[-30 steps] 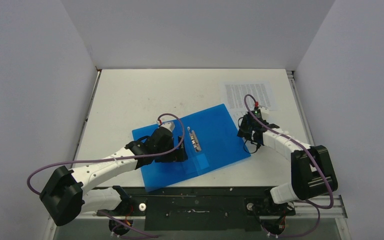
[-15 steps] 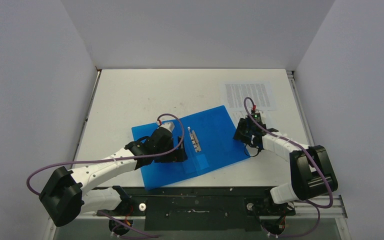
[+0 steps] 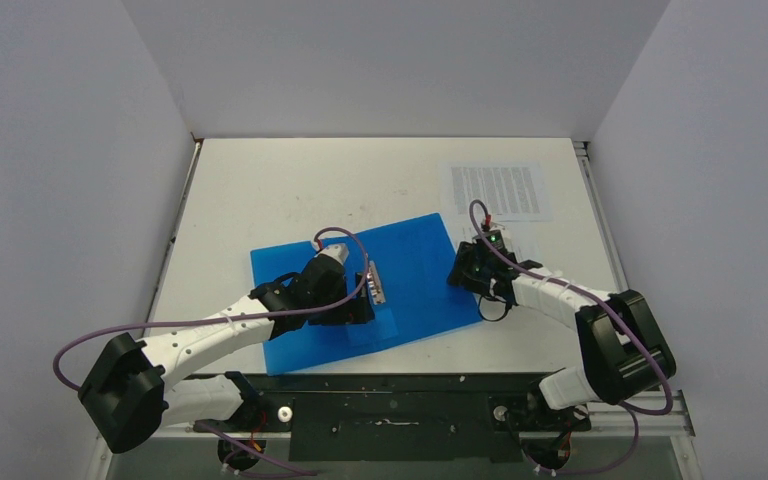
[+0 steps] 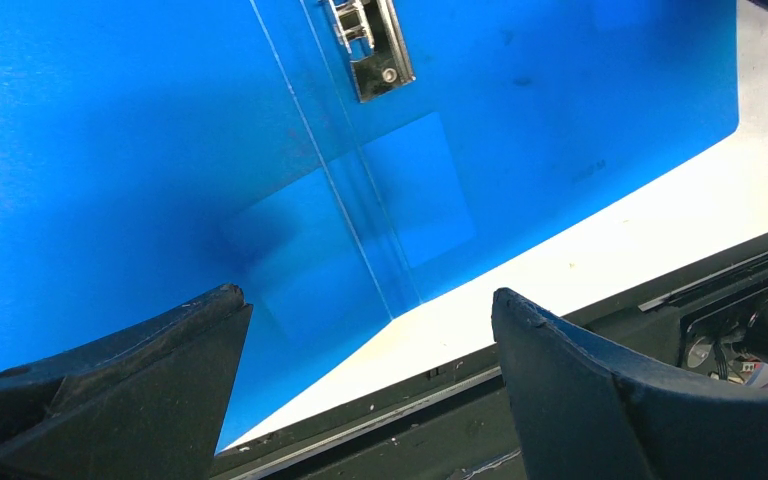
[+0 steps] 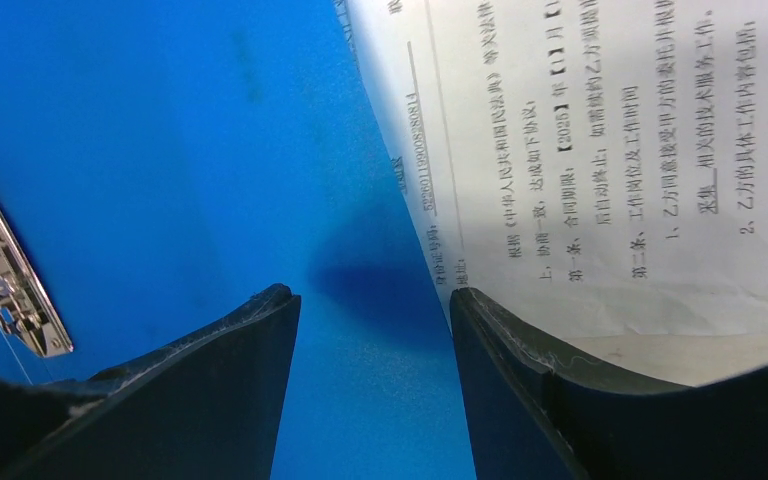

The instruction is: Put the files into the folder

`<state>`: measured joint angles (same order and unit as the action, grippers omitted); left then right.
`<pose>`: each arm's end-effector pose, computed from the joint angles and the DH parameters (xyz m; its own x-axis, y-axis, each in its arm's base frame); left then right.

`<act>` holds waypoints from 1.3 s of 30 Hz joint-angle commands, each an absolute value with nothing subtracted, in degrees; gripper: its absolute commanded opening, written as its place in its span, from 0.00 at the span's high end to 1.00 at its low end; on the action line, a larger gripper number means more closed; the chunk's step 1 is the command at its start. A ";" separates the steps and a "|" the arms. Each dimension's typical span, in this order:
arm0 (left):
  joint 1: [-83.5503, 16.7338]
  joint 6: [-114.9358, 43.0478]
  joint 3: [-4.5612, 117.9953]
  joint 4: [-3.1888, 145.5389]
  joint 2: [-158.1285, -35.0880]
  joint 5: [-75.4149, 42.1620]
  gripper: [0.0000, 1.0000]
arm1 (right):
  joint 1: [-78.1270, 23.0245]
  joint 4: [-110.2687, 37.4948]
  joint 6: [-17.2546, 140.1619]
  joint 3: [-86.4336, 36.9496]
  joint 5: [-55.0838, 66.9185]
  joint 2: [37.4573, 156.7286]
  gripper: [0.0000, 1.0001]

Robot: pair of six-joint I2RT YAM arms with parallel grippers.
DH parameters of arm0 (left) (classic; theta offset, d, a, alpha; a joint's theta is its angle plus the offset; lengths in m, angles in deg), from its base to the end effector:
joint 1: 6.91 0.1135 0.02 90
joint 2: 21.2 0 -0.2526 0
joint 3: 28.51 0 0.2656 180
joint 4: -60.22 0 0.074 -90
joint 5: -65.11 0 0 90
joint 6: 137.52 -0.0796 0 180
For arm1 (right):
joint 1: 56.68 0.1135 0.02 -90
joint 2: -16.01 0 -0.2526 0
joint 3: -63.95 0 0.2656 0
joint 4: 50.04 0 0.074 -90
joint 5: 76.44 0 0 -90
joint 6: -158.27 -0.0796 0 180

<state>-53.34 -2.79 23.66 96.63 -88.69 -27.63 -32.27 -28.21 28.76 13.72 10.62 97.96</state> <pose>0.1920 -0.1963 0.1562 -0.8794 -0.0955 -0.4664 0.1188 0.9047 -0.4092 0.2731 0.1284 0.1005 -0.8453 0.3141 -0.4321 0.1262 0.9034 0.4098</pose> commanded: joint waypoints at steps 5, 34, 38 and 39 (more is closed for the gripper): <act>-53.67 -4.31 28.93 96.48 -88.24 -28.66 0.09 | -28.30 -25.93 27.20 11.06 15.82 92.49 0.42; -55.44 -7.06 72.19 84.81 -127.80 -13.88 0.09 | -46.10 -19.08 30.31 11.06 33.87 80.07 0.10; -55.51 -7.17 78.88 84.31 -134.43 -12.55 0.09 | -49.19 -23.43 31.49 11.84 32.18 82.30 0.10; -55.51 -7.11 80.83 84.67 -136.10 -12.02 0.09 | -50.14 -24.32 31.60 11.86 31.63 83.09 0.10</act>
<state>-55.31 -6.29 73.10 88.24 -131.59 -14.89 -47.60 -18.13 30.58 11.28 32.15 80.83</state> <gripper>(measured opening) 0.909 0.899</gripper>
